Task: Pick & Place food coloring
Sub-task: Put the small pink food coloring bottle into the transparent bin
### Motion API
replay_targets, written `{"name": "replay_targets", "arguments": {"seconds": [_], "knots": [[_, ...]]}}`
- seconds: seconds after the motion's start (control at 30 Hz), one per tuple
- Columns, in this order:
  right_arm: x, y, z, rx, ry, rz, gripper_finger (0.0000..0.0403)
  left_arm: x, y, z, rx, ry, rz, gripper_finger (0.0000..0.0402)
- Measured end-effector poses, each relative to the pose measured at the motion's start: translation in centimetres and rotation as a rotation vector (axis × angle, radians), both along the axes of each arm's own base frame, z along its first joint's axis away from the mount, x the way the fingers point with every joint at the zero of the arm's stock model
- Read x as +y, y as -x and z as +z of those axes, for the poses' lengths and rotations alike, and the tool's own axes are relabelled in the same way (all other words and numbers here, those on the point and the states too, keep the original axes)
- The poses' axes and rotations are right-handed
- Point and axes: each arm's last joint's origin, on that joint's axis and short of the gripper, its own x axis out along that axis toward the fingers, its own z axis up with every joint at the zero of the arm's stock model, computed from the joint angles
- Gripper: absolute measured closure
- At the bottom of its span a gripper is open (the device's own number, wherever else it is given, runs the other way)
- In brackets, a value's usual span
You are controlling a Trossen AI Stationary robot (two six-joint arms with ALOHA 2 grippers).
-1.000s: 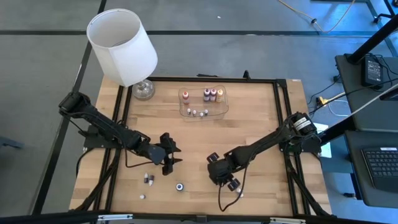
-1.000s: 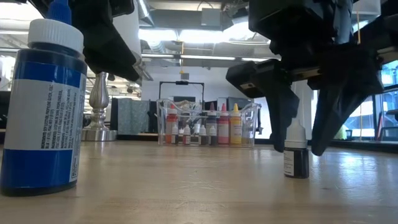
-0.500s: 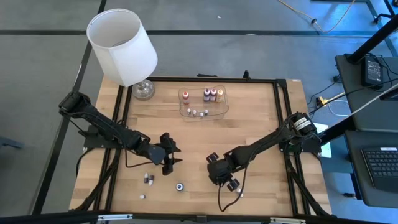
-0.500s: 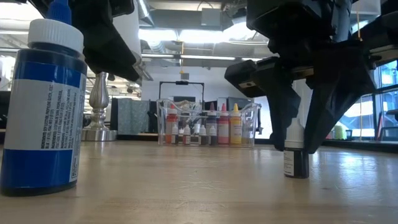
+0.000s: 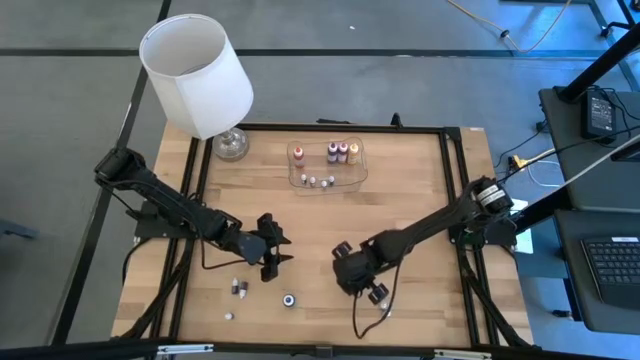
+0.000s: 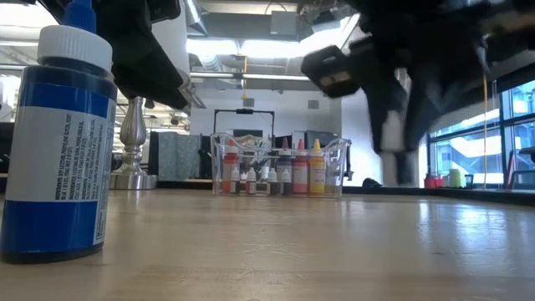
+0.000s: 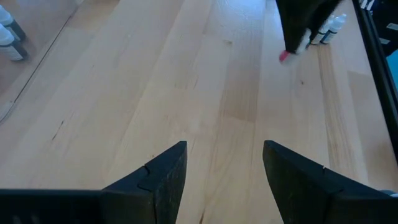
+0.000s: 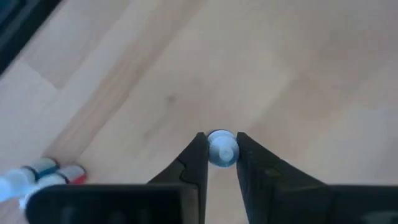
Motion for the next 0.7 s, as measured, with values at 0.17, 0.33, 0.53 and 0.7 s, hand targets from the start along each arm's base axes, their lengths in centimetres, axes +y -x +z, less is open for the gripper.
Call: {"name": "replay_targets", "arguments": {"seconds": [0.17, 0.33, 0.53, 0.7], "knots": [[-3.1, 0.4, 2.6, -0.024, 0.056, -0.082, 0.0337, 0.0, 0.0, 0.0, 0.0, 0.0, 0.0, 0.0196], [-7.8, 0.8, 6.3, -0.125, 0.079, -0.158, 0.0334, 0.0, 0.0, 0.0, 0.0, 0.0, 0.0, 0.0196], [-16.2, 1.5, 9.9, -0.275, 0.1, -0.357, 0.0332, 0.0, 0.0, 0.0, -0.001, -0.003, 0.003, 0.0196], [-22.7, 1.2, 10.1, -0.359, 0.133, -0.54, 0.033, 0.0, 0.0, 0.0, -0.002, -0.004, 0.005, 0.0196]]}}
